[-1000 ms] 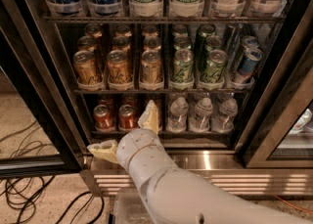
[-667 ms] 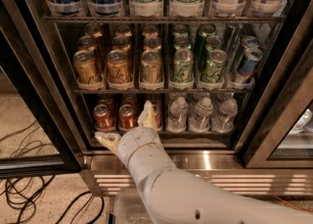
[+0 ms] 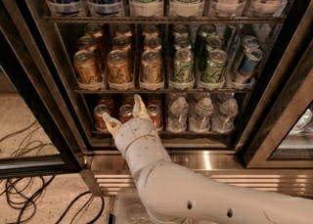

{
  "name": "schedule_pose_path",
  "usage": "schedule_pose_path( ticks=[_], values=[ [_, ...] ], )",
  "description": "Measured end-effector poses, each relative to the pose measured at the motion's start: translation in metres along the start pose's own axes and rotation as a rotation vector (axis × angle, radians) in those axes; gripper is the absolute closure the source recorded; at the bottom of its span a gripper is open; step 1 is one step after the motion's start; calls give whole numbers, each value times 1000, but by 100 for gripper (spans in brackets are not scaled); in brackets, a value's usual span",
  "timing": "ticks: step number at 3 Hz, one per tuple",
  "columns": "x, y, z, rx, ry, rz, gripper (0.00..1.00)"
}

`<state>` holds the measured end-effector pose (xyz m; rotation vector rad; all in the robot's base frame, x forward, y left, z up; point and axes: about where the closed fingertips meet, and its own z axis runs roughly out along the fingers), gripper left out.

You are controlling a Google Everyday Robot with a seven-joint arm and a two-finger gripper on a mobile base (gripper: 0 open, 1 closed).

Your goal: Pick orange can from middle shelf of fridge

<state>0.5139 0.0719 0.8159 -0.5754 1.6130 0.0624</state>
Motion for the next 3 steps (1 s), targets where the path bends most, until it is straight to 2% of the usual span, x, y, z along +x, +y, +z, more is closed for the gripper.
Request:
schedule_pose_path(
  ticks=[2,3],
  values=[
    [-12,-26,21,79,-10,-48,32],
    [-16,-28,33,74,-24,-48,36]
  ],
)
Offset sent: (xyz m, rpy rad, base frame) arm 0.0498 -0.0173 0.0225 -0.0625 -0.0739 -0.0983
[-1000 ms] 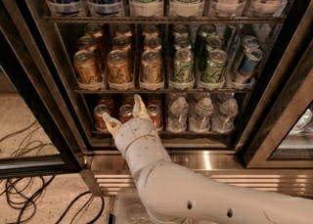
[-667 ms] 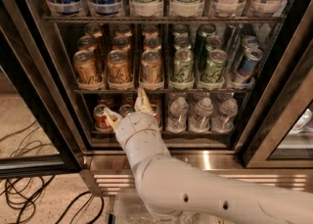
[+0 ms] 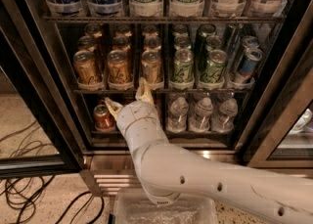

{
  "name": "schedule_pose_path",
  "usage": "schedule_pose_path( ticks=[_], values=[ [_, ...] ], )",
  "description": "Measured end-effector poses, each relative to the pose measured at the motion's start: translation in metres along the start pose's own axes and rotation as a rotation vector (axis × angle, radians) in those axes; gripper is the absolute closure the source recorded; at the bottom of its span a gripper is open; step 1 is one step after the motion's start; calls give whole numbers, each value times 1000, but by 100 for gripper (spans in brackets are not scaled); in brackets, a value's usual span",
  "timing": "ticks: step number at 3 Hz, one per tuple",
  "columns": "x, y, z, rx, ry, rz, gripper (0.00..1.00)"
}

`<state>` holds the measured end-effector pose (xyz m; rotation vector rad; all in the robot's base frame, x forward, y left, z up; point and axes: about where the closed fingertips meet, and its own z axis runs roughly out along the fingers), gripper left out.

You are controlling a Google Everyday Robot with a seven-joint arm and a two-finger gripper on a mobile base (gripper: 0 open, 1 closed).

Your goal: Pick orange can from middle shelf of fridge

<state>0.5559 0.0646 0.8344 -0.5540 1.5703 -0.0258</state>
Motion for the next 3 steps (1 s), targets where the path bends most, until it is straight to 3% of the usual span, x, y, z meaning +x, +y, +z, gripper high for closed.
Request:
schedule_pose_path(
  ticks=[1,3],
  values=[
    [-3,6,8,-23,-17,12,41],
    [-9,4,25,-25,-59,41,39]
  ],
)
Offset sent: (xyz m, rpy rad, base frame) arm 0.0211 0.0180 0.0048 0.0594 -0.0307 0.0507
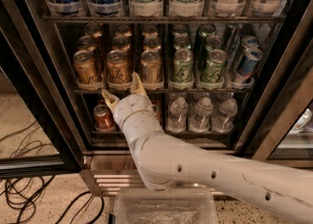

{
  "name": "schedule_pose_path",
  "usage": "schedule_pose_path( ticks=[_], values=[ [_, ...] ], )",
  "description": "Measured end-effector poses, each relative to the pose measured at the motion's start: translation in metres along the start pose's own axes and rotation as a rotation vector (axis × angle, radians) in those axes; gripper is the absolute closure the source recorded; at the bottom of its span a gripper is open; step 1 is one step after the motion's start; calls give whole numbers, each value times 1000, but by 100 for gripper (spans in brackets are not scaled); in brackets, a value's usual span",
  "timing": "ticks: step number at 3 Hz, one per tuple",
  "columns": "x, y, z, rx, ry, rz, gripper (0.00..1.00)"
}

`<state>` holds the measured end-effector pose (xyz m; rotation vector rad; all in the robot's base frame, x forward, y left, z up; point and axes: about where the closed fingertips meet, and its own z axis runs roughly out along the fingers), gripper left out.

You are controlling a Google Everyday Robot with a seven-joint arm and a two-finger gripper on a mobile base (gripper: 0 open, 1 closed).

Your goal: Pick orange can from middle shelf of fridge

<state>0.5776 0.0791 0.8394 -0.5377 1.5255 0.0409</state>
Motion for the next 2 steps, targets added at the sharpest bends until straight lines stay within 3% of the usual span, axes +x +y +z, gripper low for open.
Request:
schedule_pose_path(
  ticks=[2],
  values=[
    [-2,-1,21,-13,-6,7,39]
  ],
)
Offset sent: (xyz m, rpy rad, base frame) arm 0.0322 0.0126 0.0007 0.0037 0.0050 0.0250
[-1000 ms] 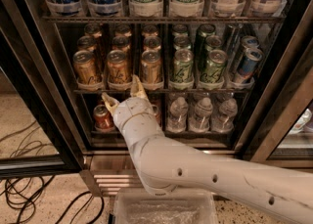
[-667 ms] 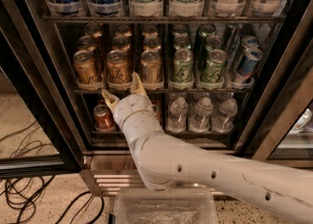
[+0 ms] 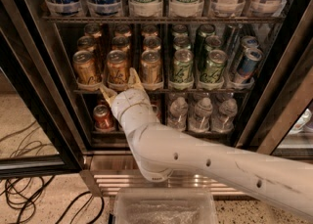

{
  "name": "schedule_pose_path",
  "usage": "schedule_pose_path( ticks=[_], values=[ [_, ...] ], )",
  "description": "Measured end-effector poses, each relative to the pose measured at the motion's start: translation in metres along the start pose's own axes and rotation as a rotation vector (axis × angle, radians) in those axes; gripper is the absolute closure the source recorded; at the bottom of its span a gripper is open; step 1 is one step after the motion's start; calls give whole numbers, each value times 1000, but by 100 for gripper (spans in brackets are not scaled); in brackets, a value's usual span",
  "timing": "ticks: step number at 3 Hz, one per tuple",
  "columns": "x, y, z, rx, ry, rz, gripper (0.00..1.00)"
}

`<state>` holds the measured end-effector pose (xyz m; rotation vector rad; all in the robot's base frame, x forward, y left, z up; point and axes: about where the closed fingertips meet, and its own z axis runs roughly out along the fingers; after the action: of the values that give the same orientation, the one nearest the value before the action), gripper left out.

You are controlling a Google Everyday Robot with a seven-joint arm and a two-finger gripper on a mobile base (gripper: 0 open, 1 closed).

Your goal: Pick orange can from middle shelf of fridge

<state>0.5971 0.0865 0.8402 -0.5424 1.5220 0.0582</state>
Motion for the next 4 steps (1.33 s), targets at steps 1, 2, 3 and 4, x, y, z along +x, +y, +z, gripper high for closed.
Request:
schedule_pose_path(
  ticks=[1,2,3,4],
  values=[
    [2,-1,10,-4,11,1,39],
    [5,-4,18,0,24,11,39],
    [9,-9,26,17,28,27,40],
    [10,-18,36,46,17,45,40]
  ],
)
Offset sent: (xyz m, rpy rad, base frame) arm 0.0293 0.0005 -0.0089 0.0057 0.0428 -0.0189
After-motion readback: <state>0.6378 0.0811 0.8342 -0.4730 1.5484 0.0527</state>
